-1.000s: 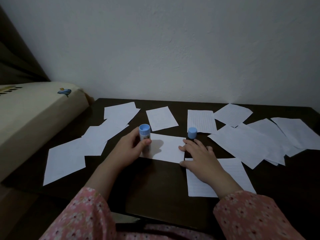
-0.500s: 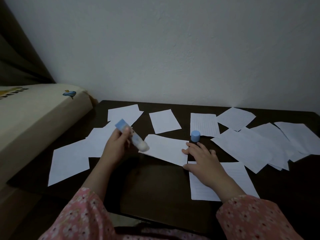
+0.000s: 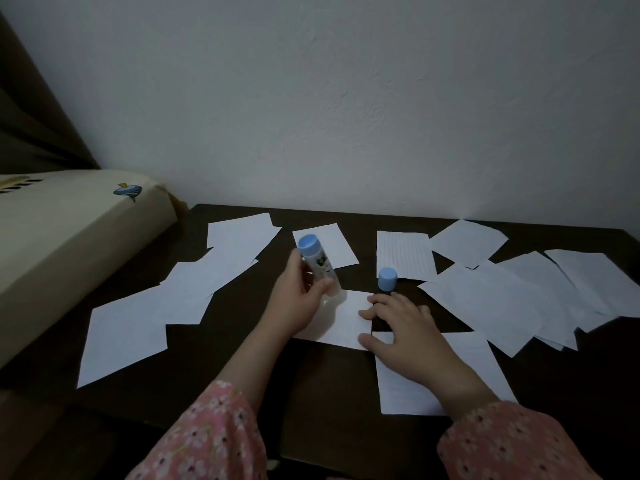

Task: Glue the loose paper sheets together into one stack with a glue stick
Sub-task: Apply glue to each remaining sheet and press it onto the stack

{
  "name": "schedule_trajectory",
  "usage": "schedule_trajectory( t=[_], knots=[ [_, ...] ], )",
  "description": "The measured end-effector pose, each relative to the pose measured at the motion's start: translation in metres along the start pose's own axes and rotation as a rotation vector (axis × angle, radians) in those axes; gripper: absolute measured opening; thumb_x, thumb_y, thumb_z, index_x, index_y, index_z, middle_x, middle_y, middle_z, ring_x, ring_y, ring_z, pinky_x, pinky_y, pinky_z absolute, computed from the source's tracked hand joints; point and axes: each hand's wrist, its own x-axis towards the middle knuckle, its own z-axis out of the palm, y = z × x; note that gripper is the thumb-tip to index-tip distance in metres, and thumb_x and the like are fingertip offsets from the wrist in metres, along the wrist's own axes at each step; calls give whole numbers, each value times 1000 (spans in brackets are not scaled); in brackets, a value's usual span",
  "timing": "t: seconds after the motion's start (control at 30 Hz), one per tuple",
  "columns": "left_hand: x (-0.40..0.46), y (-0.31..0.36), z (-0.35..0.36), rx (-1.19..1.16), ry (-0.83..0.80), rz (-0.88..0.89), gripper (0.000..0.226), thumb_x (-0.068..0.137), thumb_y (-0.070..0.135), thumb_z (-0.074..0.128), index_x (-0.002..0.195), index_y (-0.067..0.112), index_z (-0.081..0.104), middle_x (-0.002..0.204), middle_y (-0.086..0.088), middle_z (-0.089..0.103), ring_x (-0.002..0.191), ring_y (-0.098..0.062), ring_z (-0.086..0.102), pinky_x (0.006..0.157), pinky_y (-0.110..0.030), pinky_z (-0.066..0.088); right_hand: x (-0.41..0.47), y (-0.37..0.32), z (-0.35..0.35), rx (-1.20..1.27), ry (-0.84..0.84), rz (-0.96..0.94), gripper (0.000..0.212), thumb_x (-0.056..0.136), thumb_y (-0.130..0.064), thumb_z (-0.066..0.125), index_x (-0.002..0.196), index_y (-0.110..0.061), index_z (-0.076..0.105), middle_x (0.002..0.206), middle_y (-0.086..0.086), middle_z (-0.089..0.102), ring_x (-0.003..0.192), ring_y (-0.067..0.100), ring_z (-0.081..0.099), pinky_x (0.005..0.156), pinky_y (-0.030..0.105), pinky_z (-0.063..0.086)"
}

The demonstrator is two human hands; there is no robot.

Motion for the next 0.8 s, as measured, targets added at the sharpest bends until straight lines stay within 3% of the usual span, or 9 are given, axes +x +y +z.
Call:
schedule_trajectory(
  t=[0.13,0.37,0.47,0.8],
  knots=[
    [6,5,18,23,-65,82,46,89,18,64,127,29,41,125,5,56,109,-5,49,81,-18,42,0,3,1,-11,1,-18,42,89,-54,52,129,-43,46,152,-18,23,144,9,10,118,47,9],
    [15,8,35,93,-127,143,48,90,23,63,131,29,40,99,15,51,87,1,53,66,-9,39,1,4,1,-21,-11,-40,39,90,-55,49,126,-42,47,155,-16,19,145,11,6,118,49,7],
    [15,8,40,86,-168,141,49,90,21,63,132,31,39,96,19,48,89,-1,52,66,-10,39,0,3,1,-35,-16,-35,37,91,-54,48,125,-40,46,155,-15,19,146,12,5,118,50,6],
    [16,7,37,125,-209,152,46,91,15,61,130,28,40,106,9,50,98,-6,50,71,-14,42,-1,-3,1,-89,-25,-38,40,92,-49,48,129,-36,41,153,-12,17,146,16,4,117,51,9]
  ],
)
